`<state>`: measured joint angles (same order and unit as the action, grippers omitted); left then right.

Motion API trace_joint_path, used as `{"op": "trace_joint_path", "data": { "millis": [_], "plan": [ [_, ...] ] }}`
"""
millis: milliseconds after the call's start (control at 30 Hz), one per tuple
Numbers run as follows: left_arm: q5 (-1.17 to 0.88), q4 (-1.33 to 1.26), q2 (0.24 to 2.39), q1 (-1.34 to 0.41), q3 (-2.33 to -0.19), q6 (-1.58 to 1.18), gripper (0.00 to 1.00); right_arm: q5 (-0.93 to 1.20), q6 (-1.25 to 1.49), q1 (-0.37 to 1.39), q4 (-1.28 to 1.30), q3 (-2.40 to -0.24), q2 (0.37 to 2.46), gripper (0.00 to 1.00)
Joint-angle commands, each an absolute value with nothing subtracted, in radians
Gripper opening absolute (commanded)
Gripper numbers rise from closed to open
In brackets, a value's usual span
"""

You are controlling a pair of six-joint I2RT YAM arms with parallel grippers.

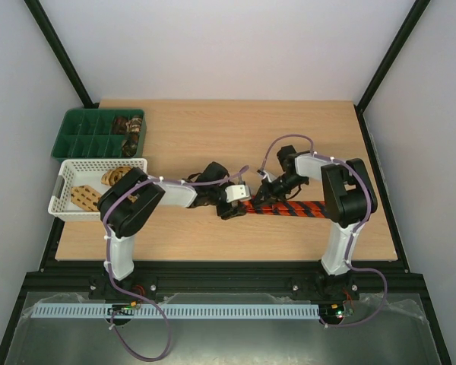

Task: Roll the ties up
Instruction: Roll the tie at the center of the board.

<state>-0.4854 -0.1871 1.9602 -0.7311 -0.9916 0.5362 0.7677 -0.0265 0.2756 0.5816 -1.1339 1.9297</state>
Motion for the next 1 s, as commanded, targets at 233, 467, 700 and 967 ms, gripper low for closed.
{"op": "trace_joint_path", "data": {
  "millis": [233, 467, 700, 967],
  "plan": [
    [-0.612, -0.362, 1.936, -0.724, -0.945, 0.405, 0.80, 0.488, -0.056, 0.236, 0.636, -1.076, 2.008, 0.01],
    [-0.647, -0.447, 2.009, -0.737, -0.984, 0.372, 0.78, 0.492, -0.082, 0.252, 0.631, -1.110, 2.041, 0.01],
    [-0.630, -0.387, 2.049, -0.755, -1.037, 0.408, 0.51, 0.511, -0.108, 0.285, 0.610, -1.173, 2.080, 0.01],
    [-0.430, -0.156, 1.955, -0.753, -0.906, 0.612, 0.29, 0.547, -0.177, 0.275, 0.711, -1.279, 2.059, 0.25]
  ]
}}
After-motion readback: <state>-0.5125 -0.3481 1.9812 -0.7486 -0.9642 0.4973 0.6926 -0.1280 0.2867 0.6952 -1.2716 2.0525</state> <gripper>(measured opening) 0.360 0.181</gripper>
